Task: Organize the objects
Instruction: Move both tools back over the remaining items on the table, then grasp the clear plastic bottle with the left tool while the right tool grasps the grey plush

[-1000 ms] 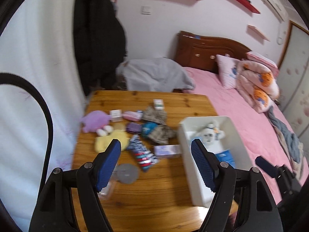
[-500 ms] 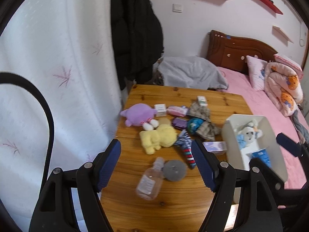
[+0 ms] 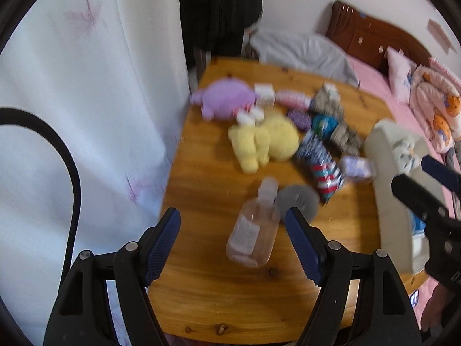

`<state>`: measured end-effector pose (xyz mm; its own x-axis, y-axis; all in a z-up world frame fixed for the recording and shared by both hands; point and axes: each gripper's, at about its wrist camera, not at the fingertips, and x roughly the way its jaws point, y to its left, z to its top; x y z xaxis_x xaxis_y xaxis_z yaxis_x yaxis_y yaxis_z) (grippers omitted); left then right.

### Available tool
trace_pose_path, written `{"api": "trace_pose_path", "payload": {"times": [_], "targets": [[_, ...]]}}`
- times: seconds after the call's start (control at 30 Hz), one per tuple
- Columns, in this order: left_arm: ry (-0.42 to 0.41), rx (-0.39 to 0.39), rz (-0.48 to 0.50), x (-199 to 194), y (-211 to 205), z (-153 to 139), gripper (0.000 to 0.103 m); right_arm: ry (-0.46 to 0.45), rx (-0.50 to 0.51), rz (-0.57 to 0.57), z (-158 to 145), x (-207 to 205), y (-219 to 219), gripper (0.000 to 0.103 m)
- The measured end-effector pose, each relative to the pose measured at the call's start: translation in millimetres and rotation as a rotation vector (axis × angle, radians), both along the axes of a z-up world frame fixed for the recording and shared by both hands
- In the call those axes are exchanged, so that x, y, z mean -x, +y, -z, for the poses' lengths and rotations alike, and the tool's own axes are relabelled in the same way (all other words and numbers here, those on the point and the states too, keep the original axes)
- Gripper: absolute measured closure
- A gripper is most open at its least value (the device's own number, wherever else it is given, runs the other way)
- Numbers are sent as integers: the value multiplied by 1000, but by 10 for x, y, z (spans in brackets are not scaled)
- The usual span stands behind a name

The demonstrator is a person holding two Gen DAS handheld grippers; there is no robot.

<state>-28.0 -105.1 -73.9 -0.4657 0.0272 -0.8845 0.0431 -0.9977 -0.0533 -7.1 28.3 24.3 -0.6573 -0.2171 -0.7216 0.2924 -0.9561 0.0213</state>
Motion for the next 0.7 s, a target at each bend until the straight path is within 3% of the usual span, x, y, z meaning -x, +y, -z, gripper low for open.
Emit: {"api": "trace_pose_path", "payload": {"times": [0.27, 0.4, 0.7], "targets": [[-162, -25, 61, 95, 51, 561, 25, -155, -27, 5, 626, 294, -82, 20], [-194, -17, 76, 151, 50, 714, 25, -233, -45, -12, 942, 401, -167, 20], [-257, -57, 75, 304, -24, 957, 25, -332, -45, -28, 1325, 654, -293, 21]]}}
